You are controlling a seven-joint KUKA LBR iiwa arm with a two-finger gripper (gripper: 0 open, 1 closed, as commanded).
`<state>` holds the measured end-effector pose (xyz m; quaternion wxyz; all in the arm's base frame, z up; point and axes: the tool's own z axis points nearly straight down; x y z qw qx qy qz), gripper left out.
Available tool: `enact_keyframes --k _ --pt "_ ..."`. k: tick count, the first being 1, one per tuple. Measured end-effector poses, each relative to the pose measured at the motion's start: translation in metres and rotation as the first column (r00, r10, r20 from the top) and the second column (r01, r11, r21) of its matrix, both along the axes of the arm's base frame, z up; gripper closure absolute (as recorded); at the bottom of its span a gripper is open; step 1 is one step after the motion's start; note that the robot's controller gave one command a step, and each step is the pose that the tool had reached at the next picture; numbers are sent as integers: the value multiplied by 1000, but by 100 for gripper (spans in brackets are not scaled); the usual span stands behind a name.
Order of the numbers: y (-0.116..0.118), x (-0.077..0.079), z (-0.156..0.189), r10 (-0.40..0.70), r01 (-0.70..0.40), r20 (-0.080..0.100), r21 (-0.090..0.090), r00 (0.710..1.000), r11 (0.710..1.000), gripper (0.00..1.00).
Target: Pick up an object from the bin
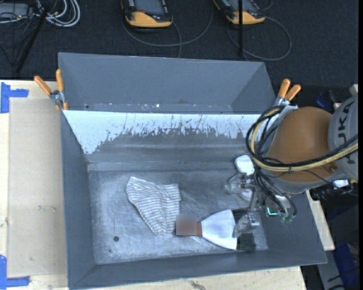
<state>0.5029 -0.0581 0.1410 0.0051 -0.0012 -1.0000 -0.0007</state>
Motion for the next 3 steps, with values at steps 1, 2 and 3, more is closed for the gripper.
enact_keyframes --k 1,2,3 --pt "0 2 4 2 -2 8 -1 1000 1000 0" --pt "36 -14 -66 131 -131 8 -1 991 991 100" --pt "36 -14 -66 131 -131 8 -1 991 991 100"
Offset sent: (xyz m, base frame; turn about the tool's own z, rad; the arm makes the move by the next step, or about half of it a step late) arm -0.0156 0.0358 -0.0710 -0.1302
